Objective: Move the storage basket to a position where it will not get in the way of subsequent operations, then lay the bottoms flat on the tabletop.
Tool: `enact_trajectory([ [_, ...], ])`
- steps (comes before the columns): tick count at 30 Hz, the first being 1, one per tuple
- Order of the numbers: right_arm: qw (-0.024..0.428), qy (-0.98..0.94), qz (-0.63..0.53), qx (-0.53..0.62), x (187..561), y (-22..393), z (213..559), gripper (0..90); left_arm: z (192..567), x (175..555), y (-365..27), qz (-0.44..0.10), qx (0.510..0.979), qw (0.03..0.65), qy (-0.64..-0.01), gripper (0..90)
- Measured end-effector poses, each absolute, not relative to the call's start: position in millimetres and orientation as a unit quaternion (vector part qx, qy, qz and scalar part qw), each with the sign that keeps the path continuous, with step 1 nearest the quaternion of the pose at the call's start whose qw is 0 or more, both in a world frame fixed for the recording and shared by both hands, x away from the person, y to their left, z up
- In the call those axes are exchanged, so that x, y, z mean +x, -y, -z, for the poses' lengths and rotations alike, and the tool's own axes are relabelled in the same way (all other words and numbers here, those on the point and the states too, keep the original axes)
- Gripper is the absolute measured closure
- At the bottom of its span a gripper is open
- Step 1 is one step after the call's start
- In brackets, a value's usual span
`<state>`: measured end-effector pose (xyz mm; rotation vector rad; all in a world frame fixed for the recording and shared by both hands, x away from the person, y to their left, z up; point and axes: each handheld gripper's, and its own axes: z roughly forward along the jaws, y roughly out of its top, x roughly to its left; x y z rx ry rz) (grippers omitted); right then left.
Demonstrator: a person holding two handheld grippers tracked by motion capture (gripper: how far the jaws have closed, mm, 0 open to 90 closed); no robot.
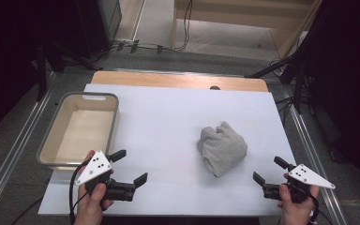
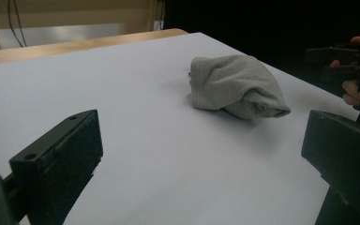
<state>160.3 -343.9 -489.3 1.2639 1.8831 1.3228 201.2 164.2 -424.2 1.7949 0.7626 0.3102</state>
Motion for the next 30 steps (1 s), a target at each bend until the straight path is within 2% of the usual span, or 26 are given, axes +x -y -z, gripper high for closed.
enact_trajectory([
  [15, 0.253, -0.695, -0.492, 0.459, 161.4, 336.5, 484.5, 0.0, 428.9, 217.7, -124.7, -0.106, 0.768, 0.552, -0.306, 0.0],
  [30, 0.235, -0.71, -0.508, 0.427, 187.6, 300.5, 459.2, 0.0, 430.4, 236.0, -92.8, -0.09, 0.77, 0.56, -0.292, 0.0],
])
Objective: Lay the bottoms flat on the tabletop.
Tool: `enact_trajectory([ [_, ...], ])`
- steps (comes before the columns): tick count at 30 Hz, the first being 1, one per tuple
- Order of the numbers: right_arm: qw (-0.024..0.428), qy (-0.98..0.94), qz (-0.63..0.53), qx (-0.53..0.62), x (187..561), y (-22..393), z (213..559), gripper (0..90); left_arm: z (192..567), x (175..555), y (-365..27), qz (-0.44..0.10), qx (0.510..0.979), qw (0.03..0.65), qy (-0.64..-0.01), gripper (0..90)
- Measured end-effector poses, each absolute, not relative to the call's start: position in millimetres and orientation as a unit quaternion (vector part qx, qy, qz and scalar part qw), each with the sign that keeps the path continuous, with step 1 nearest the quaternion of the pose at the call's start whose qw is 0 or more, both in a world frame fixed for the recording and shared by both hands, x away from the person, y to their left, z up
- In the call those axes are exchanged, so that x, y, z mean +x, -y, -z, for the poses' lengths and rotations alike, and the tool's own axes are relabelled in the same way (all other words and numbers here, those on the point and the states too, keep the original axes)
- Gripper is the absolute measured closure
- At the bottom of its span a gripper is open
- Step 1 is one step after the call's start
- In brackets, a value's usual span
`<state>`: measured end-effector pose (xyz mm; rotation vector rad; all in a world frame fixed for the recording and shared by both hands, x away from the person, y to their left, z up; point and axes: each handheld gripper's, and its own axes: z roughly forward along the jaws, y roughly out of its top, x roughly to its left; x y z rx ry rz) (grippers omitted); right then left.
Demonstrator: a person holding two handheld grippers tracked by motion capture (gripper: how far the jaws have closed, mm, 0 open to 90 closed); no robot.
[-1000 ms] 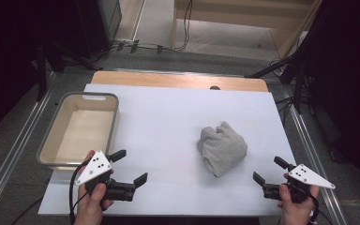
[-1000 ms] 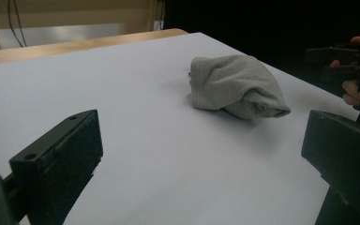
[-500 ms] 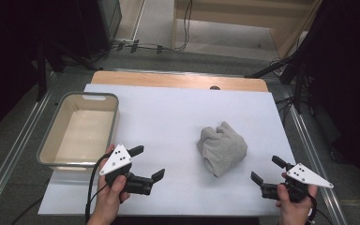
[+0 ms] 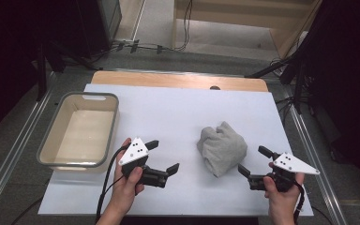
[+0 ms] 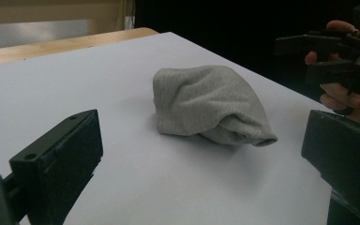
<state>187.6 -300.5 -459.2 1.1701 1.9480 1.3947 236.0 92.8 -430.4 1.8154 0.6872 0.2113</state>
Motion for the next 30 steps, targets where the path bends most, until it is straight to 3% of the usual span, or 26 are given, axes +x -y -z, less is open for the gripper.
enact_trajectory([
  [9, 0.231, -0.709, -0.505, 0.435, 214.9, 287.6, 453.8, 0.0, 437.5, 240.0, -88.0, -0.087, 0.773, 0.555, -0.294, 0.0],
  [21, 0.197, -0.727, -0.477, 0.453, 229.4, 279.2, 489.2, 0.0, 465.2, 239.9, -71.1, -0.06, 0.792, 0.536, -0.287, 0.0],
  [30, 0.197, -0.733, -0.456, 0.465, 229.7, 277.1, 501.2, 0.0, 470.4, 237.2, -64.7, -0.055, 0.799, 0.529, -0.281, 0.0],
])
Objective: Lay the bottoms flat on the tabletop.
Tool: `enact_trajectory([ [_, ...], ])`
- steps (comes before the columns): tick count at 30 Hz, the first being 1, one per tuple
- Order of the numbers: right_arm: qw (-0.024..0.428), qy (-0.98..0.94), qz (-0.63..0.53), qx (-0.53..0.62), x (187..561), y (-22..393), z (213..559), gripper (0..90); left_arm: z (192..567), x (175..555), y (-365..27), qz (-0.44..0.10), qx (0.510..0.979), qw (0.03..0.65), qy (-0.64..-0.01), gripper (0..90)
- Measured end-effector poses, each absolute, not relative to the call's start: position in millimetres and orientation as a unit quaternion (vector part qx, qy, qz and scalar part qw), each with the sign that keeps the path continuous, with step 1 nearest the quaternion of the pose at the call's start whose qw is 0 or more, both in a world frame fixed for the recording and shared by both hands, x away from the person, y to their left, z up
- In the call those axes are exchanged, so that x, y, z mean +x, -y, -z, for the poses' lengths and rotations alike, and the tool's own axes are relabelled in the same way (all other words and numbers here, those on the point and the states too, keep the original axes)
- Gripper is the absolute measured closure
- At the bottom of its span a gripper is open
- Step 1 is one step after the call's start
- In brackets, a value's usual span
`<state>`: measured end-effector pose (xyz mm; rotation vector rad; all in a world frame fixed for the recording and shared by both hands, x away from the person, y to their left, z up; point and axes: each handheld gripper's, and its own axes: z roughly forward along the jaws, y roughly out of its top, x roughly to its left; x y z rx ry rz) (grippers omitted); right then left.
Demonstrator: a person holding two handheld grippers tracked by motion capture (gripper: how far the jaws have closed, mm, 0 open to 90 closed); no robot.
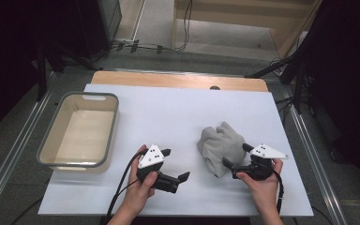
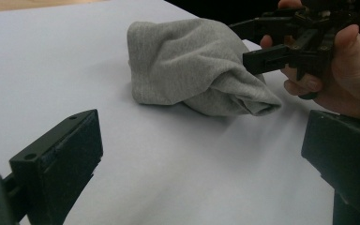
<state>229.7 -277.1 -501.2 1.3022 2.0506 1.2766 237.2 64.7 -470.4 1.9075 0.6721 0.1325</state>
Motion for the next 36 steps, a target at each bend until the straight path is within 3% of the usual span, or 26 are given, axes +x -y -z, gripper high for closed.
enact_trajectory([
  [2, 0.197, -0.734, -0.45, 0.469, 230.3, 276.4, 502.8, 3.5, 471.2, 237.8, -63.9, -0.056, 0.799, 0.529, -0.281, 0.0],
  [4, 0.182, -0.739, -0.45, 0.467, 230.5, 277.7, 503.3, 13.7, 471.1, 238.0, -63.5, -0.055, 0.799, 0.529, -0.28, 0.0],
  [5, 0.182, -0.739, -0.45, 0.467, 230.5, 277.7, 503.3, 13.7, 471.1, 237.9, -63.3, -0.055, 0.8, 0.528, -0.28, 0.0],
  [6, 0.171, -0.737, -0.459, 0.466, 230.4, 280.8, 502.5, 24.5, 471.9, 238.1, -63.3, -0.054, 0.8, 0.527, -0.28, 0.0],
  [9, 0.169, -0.727, -0.474, 0.467, 228.5, 286.5, 499.5, 44.2, 473.9, 239.5, -64.2, -0.055, 0.801, 0.525, -0.283, 0.0],
  [10, 0.169, -0.727, -0.474, 0.467, 228.5, 286.5, 499.5, 44.2, 473.9, 239.5, -64.2, -0.055, 0.801, 0.525, -0.283, 0.0],
  [12, 0.185, -0.728, -0.475, 0.459, 225.7, 287.1, 495.2, 57.1, 474.4, 240.8, -65.9, -0.054, 0.799, 0.525, -0.287, 0.0],
  [13, 0.185, -0.728, -0.475, 0.459, 225.7, 287.1, 495.2, 57.1, 474.4, 240.8, -65.9, -0.054, 0.799, 0.525, -0.287, 0.0],
  [15, 0.193, -0.726, -0.483, 0.449, 222.9, 284.5, 490.5, 67.6, 473.7, 241.6, -67.6, -0.056, 0.799, 0.525, -0.288, 0.0],
  [21, 0.188, -0.735, -0.498, 0.42, 217.9, 273.5, 480.1, 73.3, 469.4, 242.5, -72.2, -0.06, 0.795, 0.53, -0.289, 0.0],
  [29, 0.142, -0.744, -0.543, 0.363, 202.5, 233.9, 462.2, 75.5, 477.0, 244.5, -68.8, -0.046, 0.802, 0.519, -0.292, 0.0],
  [36, 0.159, -0.755, -0.54, 0.337, 195.5, 208.6, 458.1, 76.0, 484.6, 239.6, -58.3, -0.028, 0.815, 0.515, -0.266, 0.0],
])
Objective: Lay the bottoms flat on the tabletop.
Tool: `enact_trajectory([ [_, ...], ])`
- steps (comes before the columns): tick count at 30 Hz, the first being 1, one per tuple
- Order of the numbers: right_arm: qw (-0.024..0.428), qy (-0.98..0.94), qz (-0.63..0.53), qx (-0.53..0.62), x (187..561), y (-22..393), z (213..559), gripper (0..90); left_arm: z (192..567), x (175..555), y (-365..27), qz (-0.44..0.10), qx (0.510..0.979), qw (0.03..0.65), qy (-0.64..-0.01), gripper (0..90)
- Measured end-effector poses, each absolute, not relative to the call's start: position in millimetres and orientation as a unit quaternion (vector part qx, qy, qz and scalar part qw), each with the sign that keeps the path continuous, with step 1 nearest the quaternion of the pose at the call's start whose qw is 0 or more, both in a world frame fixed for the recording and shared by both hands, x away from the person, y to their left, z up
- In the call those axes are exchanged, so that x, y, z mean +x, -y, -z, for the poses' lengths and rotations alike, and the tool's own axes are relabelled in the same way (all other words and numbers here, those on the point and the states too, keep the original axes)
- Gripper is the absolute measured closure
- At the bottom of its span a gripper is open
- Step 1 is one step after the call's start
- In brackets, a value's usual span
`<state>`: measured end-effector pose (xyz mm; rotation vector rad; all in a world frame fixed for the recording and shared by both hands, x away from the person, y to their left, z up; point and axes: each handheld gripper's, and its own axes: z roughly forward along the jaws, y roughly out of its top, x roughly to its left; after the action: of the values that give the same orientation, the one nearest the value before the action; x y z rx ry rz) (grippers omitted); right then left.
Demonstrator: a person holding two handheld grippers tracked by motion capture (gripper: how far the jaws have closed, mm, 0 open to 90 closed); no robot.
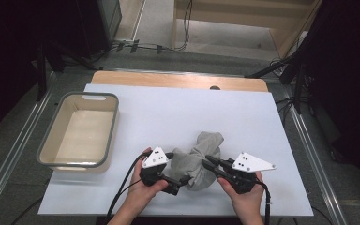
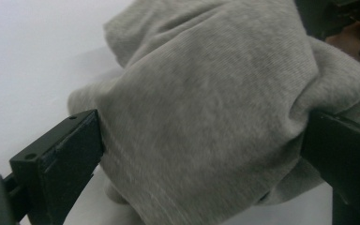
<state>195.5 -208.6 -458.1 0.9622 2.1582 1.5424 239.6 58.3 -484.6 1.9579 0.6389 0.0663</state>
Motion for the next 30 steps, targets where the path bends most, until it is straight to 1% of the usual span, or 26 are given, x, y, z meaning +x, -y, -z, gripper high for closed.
enact_trajectory([
  [2, 0.158, -0.755, -0.54, 0.336, 195.1, 207.3, 458.0, 75.9, 485.4, 236.9, -53.2, -0.028, 0.821, 0.51, -0.255, 1.3],
  [3, 0.159, -0.756, -0.54, 0.333, 194.5, 205.2, 457.8, 76.0, 485.8, 235.4, -50.8, -0.026, 0.823, 0.509, -0.251, 7.9],
  [5, 0.161, -0.757, -0.54, 0.331, 193.4, 203.9, 456.6, 76.0, 486.5, 233.8, -47.5, -0.021, 0.825, 0.51, -0.242, 14.8],
  [6, 0.162, -0.755, -0.542, 0.331, 192.8, 203.7, 455.8, 76.0, 486.5, 233.2, -46.6, -0.015, 0.825, 0.512, -0.239, 20.1],
  [7, 0.162, -0.754, -0.544, 0.331, 192.0, 203.8, 454.5, 76.0, 486.2, 232.3, -45.9, -0.015, 0.822, 0.516, -0.239, 29.8],
  [8, 0.162, -0.754, -0.544, 0.331, 192.0, 203.8, 454.5, 76.0, 485.4, 231.2, -45.4, -0.018, 0.821, 0.518, -0.237, 29.8],
  [9, 0.164, -0.753, -0.546, 0.328, 191.4, 203.8, 453.0, 76.0, 484.6, 230.2, -44.8, -0.016, 0.818, 0.524, -0.237, 40.3],
  [11, 0.167, -0.751, -0.551, 0.324, 188.9, 203.5, 449.2, 76.0, 482.0, 228.2, -44.1, -0.01, 0.814, 0.534, -0.23, 57.7],
  [12, 0.169, -0.75, -0.554, 0.32, 187.5, 202.9, 447.1, 76.0, 480.5, 226.8, -43.1, -0.012, 0.814, 0.536, -0.222, 64.6],
  [13, 0.172, -0.75, -0.555, 0.315, 186.5, 201.9, 445.3, 75.8, 479.3, 225.9, -42.1, -0.015, 0.817, 0.533, -0.219, 68.0],
  [14, 0.176, -0.756, -0.546, 0.317, 187.7, 200.4, 445.4, 72.6, 479.1, 226.4, -41.7, -0.017, 0.82, 0.528, -0.221, 71.8],
  [15, 0.176, -0.756, -0.546, 0.317, 187.7, 200.4, 445.4, 72.6, 480.0, 228.1, -42.5, -0.019, 0.822, 0.521, -0.23, 71.8],
  [16, 0.176, -0.747, -0.544, 0.339, 192.0, 204.8, 450.9, 60.0, 481.6, 230.8, -44.6, -0.022, 0.822, 0.513, -0.245, 75.9],
  [17, 0.171, -0.739, -0.548, 0.351, 194.1, 208.6, 454.0, 53.6, 483.3, 234.5, -48.6, -0.025, 0.819, 0.509, -0.263, 78.5],
  [18, 0.171, -0.739, -0.548, 0.351, 194.1, 208.6, 454.0, 53.6, 484.6, 238.7, -54.1, -0.03, 0.812, 0.508, -0.287, 78.5],
  [19, 0.167, -0.734, -0.551, 0.359, 195.9, 212.5, 456.1, 47.7, 485.0, 243.2, -60.7, -0.038, 0.805, 0.502, -0.313, 78.6],
  [20, 0.171, -0.735, -0.546, 0.366, 197.7, 218.2, 457.9, 39.8, 485.2, 247.9, -67.7, -0.049, 0.797, 0.496, -0.34, 78.6],
  [21, 0.171, -0.735, -0.546, 0.366, 197.7, 218.2, 457.9, 39.8, 485.8, 252.3, -75.1, -0.058, 0.788, 0.491, -0.366, 78.6],
  [22, 0.173, -0.735, -0.543, 0.367, 198.5, 220.5, 458.8, 37.5, 486.7, 256.2, -81.6, -0.07, 0.783, 0.481, -0.388, 78.6],
  [23, 0.168, -0.737, -0.538, 0.373, 200.0, 223.7, 462.4, 33.1, 489.8, 261.4, -91.7, -0.09, 0.78, 0.459, -0.416, 78.6],
  [24, 0.168, -0.737, -0.538, 0.373, 200.0, 223.7, 462.4, 33.1, 489.8, 261.4, -91.7, -0.09, 0.78, 0.459, -0.416, 78.6],
  [25, 0.167, -0.737, -0.535, 0.377, 200.8, 224.5, 465.1, 31.3, 492.0, 263.4, -95.6, -0.096, 0.777, 0.45, -0.429, 78.6],
  [26, 0.158, -0.745, -0.525, 0.379, 202.2, 224.1, 471.0, 26.8, 494.5, 265.1, -98.7, -0.1, 0.775, 0.443, -0.44, 78.5],
  [27, 0.158, -0.745, -0.525, 0.379, 202.2, 224.1, 471.0, 26.8, 496.4, 266.6, -101.8, -0.103, 0.772, 0.435, -0.451, 78.5],
  [29, 0.145, -0.758, -0.506, 0.385, 204.4, 222.2, 478.8, 21.8, 498.0, 268.5, -106.9, -0.104, 0.765, 0.431, -0.467, 78.1],
  [30, 0.14, -0.763, -0.491, 0.395, 204.7, 221.6, 487.5, 21.7, 496.9, 268.8, -109.0, -0.105, 0.761, 0.432, -0.471, 73.1],
])
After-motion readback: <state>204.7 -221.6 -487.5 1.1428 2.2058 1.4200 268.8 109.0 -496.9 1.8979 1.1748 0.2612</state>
